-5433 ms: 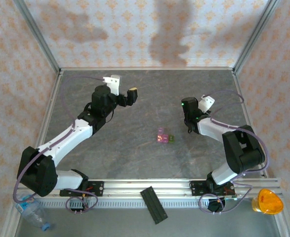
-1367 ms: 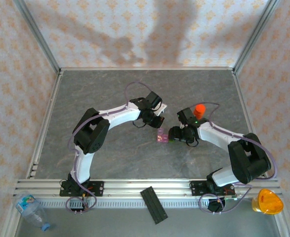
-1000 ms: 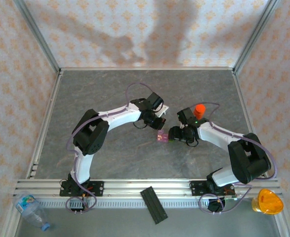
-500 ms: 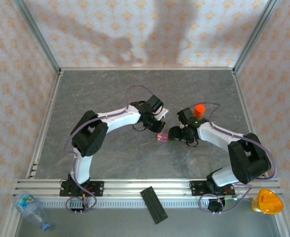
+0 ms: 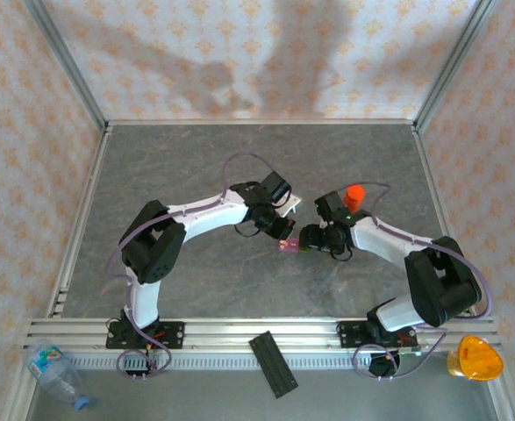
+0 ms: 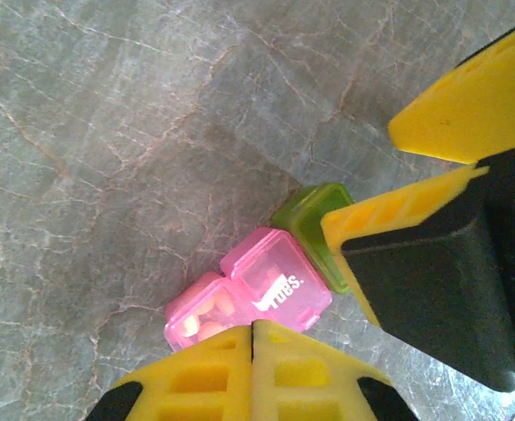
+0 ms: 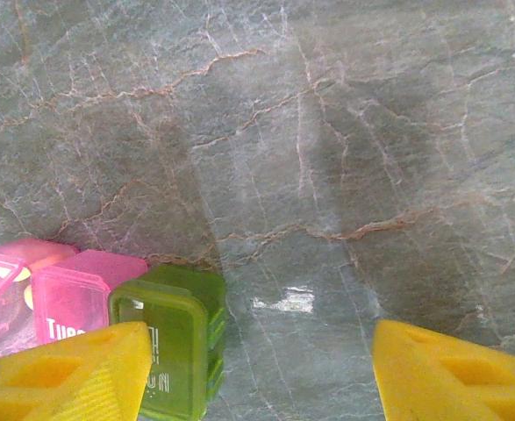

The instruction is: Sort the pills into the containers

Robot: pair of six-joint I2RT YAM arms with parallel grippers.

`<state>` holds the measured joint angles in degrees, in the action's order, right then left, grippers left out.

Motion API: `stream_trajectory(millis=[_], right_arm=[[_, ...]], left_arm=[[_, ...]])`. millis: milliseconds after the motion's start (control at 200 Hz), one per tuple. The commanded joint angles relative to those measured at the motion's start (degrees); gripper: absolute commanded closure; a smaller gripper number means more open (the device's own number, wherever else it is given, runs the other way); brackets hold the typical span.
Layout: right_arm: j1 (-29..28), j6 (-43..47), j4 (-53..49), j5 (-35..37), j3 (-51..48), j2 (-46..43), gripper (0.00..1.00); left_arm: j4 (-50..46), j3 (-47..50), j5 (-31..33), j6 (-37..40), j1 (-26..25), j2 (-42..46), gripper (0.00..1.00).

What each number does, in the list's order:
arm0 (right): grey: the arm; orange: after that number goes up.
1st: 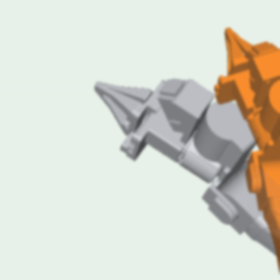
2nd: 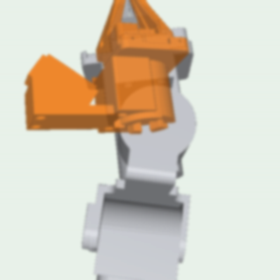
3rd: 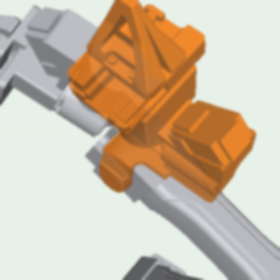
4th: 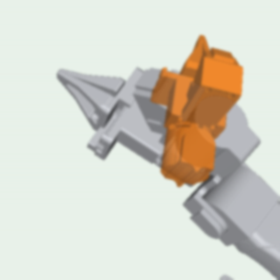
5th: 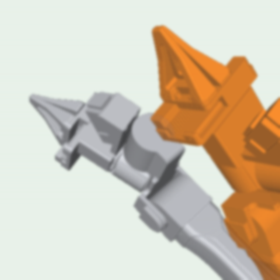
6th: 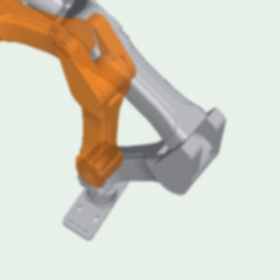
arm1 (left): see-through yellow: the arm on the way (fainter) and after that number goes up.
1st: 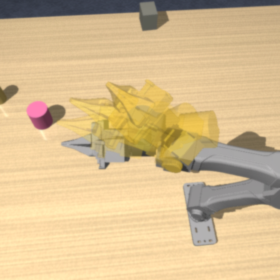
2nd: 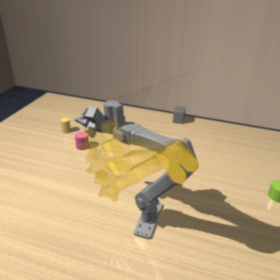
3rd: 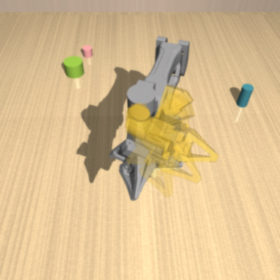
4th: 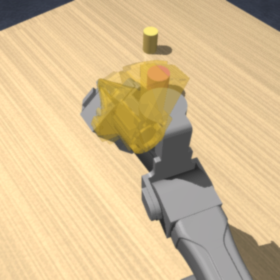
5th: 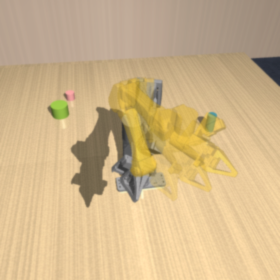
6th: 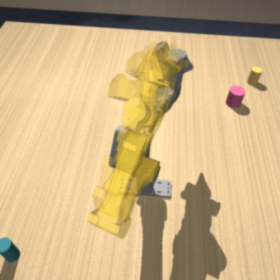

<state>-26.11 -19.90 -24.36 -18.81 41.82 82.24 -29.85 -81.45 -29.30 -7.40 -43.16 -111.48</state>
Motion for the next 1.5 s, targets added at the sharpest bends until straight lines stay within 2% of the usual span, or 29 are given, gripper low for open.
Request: stream_trajectory(millis=[0, 1496], right_arm=[[-0.3, -0.5, -1.2, 3.9, -1.7, 0.1, 0.33], [-0.4, -0.4, -1.0, 4.4, -2.2, -0.3, 0.33]], left_arm=[[-1.4, 1.1, -0.7, 0.9, -0.6, 1.7, 1.0], [3.4, 6.7, 0.0, -1.7, -1.7, -0.7, 1.0]])
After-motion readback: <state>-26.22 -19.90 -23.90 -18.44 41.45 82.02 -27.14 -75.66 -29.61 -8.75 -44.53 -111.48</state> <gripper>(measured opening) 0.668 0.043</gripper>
